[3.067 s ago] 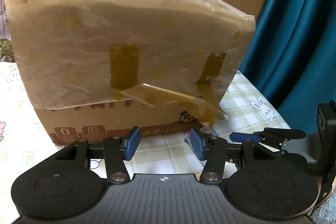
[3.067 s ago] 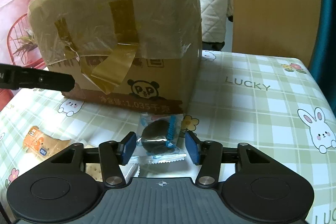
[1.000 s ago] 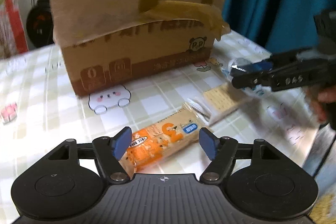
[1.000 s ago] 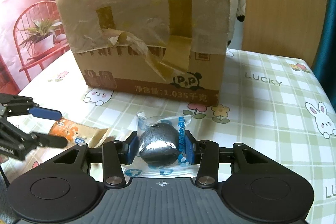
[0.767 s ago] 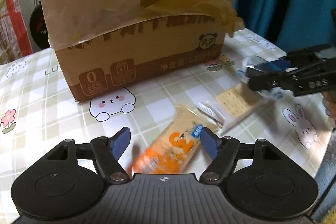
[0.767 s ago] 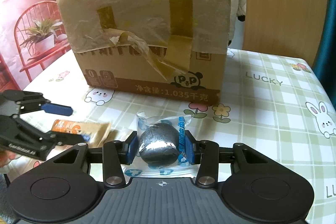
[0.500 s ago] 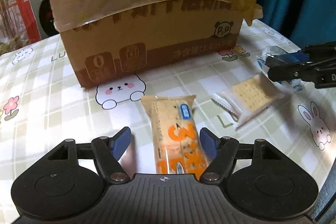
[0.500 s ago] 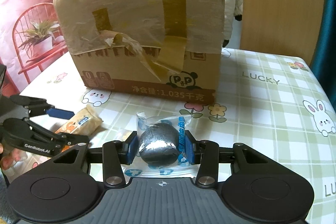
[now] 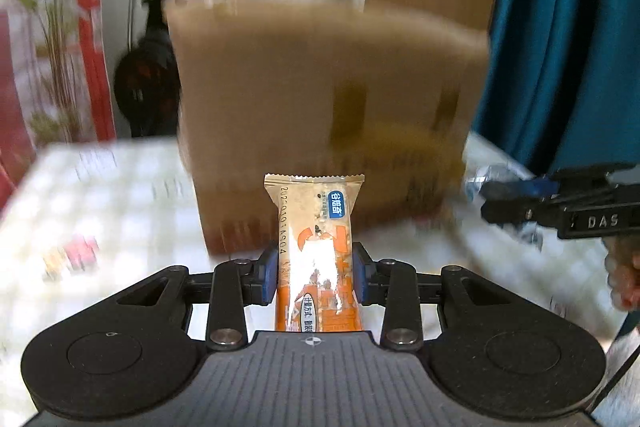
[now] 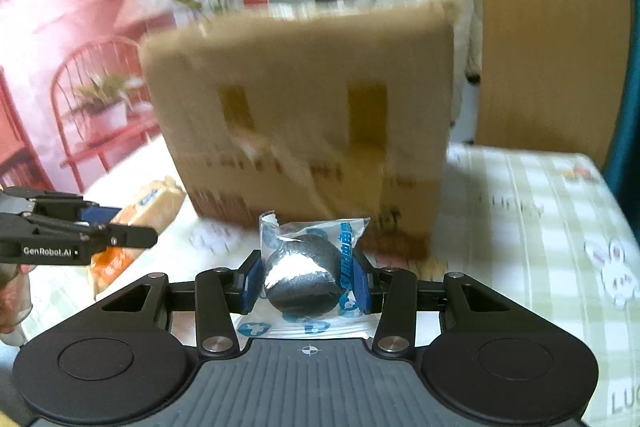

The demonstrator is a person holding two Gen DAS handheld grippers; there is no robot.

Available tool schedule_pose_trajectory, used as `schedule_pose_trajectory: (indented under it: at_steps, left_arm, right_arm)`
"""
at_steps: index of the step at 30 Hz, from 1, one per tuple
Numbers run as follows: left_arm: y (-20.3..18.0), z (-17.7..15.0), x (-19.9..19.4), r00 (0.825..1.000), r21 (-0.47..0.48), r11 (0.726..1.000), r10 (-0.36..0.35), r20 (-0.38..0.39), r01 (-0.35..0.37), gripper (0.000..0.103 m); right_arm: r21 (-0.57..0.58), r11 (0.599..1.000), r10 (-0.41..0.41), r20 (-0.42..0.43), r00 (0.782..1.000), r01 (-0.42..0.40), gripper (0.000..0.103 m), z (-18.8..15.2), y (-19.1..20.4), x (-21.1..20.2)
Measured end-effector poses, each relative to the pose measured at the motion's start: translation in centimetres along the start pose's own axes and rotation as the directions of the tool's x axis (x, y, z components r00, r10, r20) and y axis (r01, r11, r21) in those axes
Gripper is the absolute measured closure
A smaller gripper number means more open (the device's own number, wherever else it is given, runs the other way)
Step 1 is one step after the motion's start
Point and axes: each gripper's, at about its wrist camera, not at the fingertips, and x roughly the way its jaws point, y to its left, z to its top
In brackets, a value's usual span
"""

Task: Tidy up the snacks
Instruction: 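Carry both snacks to the paper bag and open both grippers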

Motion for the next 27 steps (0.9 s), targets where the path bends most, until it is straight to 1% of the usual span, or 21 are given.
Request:
schedule_pose_trajectory:
  at_steps: [3, 5, 7, 9, 12, 15, 17, 19, 21, 25, 27]
  left_arm:
    - [-0.4, 2.6, -1.4, 0.996, 0.003, 1.0, 0.006, 0.089, -0.007, 0.065]
    - [-0.5, 4.7, -2.2, 0.989, 0.007, 1.0, 0.014, 0.148, -0.015, 0.065]
    - [-0.6, 6.6, -2.4, 0.982, 0.009, 1.0, 0.017, 0.187, -0.019, 0.065]
    - [-0.7, 8.8, -2.1, 0.975, 0.007, 1.0, 0.013, 0.222, -0.015, 0.065]
    - [-0.9, 12.1, -1.0, 0.964, 0.013, 1.0, 0.021, 0.265, -0.025, 0.065]
    - [-0.7, 15.0, 1.2, 0.964, 0.002, 0.999, 0.031, 0.265, -0.032, 0.065]
    - [-0.3, 16.6, 3.1, 0.967, -0.022, 0.999, 0.041, 0.251, -0.036, 0.065]
    - [0.2, 17.5, 4.7, 0.973, -0.042, 0.998, 0.049, 0.227, -0.041, 0.065]
    - [0.7, 18.5, 6.3, 0.979, -0.056, 0.998, 0.052, 0.198, -0.041, 0.065]
    - [1.8, 18.4, 7.5, 0.985, -0.062, 0.996, 0.07, 0.156, -0.061, 0.065]
    - [1.7, 18.3, 8.3, 0.99, -0.058, 0.997, 0.058, 0.13, -0.051, 0.064]
  right_arm:
    - [-0.028, 0.999, 0.025, 0.075, 0.997, -0.023, 0.062, 2.6, 0.5, -1.6]
    - [-0.05, 0.998, 0.04, 0.128, 0.991, -0.034, 0.062, 4.7, 0.8, -2.6]
    - [-0.062, 0.997, 0.053, 0.172, 0.984, -0.043, 0.062, 7.1, 0.7, -3.2]
    - [-0.069, 0.997, 0.057, 0.207, 0.977, -0.043, 0.062, 9.6, 0.3, -3.1]
    - [-0.086, 0.996, 0.039, 0.244, 0.969, -0.018, 0.062, 13.6, -0.6, -1.8]
    - [-0.069, 0.998, 0.018, 0.24, 0.971, -0.002, 0.062, 16.8, -1.8, 0.9]
    - [-0.069, 0.997, -0.008, 0.218, 0.976, 0.023, 0.062, 18.1, -2.4, 3.2]
    - [-0.064, 0.997, -0.023, 0.186, 0.982, 0.036, 0.062, 19.0, -2.9, 5.4]
    - [-0.057, 0.998, -0.028, 0.159, 0.987, 0.038, 0.062, 19.1, -2.8, 7.1]
    - [-0.047, 0.998, -0.043, 0.122, 0.992, 0.049, 0.061, 18.4, -2.8, 9.5]
    - [-0.043, 0.996, -0.068, 0.115, 0.991, 0.074, 0.06, 18.1, -2.8, 10.1]
